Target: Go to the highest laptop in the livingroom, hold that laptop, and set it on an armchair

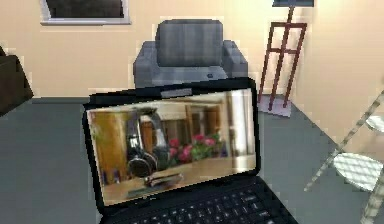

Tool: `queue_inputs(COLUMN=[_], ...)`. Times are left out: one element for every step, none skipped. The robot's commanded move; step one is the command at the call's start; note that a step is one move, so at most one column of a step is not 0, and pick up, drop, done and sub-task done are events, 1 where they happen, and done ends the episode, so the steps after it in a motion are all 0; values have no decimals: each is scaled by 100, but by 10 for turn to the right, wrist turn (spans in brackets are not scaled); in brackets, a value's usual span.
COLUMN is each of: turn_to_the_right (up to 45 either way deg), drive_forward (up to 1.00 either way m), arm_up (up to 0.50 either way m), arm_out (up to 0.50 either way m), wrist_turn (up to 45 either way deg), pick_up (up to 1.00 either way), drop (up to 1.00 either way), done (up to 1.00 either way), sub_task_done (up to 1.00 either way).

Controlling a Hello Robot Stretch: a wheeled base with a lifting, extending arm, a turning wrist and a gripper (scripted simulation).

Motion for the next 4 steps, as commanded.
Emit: queue_inputs(turn_to_the_right=[0, 60, 0, 450], drive_forward=[100, 0, 65, 0], arm_up=[0, 0, 0, 0], arm_out=[0, 0, 0, 0], wrist_turn=[0, 0, 0, 0], pick_up=[0, 0, 0, 0], drop=[0, 0, 0, 0], done=[0, 0, 0, 0], sub_task_done=[0, 0, 0, 0])
